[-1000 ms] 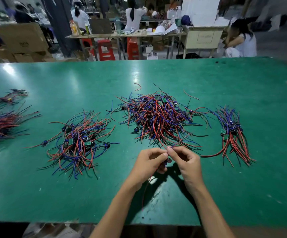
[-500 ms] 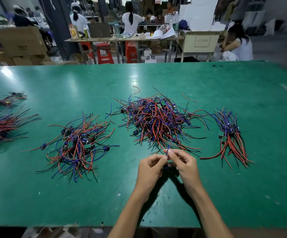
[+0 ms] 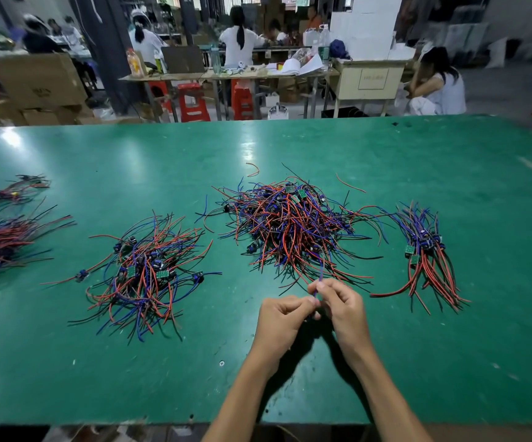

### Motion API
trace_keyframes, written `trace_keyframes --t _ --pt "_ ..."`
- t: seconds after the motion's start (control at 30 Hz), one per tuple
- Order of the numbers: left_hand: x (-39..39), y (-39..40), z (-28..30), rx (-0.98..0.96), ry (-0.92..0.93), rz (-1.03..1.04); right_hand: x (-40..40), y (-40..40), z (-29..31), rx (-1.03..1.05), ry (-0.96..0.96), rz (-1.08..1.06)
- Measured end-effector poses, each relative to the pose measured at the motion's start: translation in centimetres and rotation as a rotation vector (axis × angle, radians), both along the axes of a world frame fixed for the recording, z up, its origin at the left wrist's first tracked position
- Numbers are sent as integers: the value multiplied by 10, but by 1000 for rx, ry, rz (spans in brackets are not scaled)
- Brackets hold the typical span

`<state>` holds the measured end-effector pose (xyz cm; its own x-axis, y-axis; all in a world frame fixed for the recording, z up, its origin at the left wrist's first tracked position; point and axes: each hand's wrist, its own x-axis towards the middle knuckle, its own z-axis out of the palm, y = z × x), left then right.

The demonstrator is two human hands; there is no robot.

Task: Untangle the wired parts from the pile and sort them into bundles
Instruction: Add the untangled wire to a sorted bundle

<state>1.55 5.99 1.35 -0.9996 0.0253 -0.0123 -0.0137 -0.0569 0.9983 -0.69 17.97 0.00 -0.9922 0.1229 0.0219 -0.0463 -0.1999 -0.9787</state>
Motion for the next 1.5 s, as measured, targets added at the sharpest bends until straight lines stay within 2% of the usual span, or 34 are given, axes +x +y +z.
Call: trace_keyframes --t 0.13,0.33,0.5,0.57,0.7,0.83,0.97,1.07,1.17,1.3,1.5 --pt "1 -5 2 -75 -1 -58 -5 6 0 -58 -17 -98" --pt "10 -12 1 -226 -2 -189 -15 11 9 -389 -64 -243" --pt "11 -13 4 -239 -31 -248 -11 24 12 -594 -141 -300" --pt "14 -12 5 -217 -46 -242 -10 29 14 -581 -140 -255" --pt "12 -15 10 -59 -150 -168 -2 30 12 -502 -101 27" --pt "3 -20 17 -2 -178 -159 7 18 12 -106 -18 153" --pt "4 -22 18 -33 -198 -192 9 16 12 -76 21 76" --pt "7 -28 17 -117 -205 -186 8 19 12 -176 -2 -8" --pt "10 -35 17 -294 -78 -140 5 21 10 -269 -48 -24" --pt "13 -36 14 -428 234 134 5 21 9 -283 -39 0" --pt "17 -35 1 -807 928 343 3 19 7 -339 -45 -15"
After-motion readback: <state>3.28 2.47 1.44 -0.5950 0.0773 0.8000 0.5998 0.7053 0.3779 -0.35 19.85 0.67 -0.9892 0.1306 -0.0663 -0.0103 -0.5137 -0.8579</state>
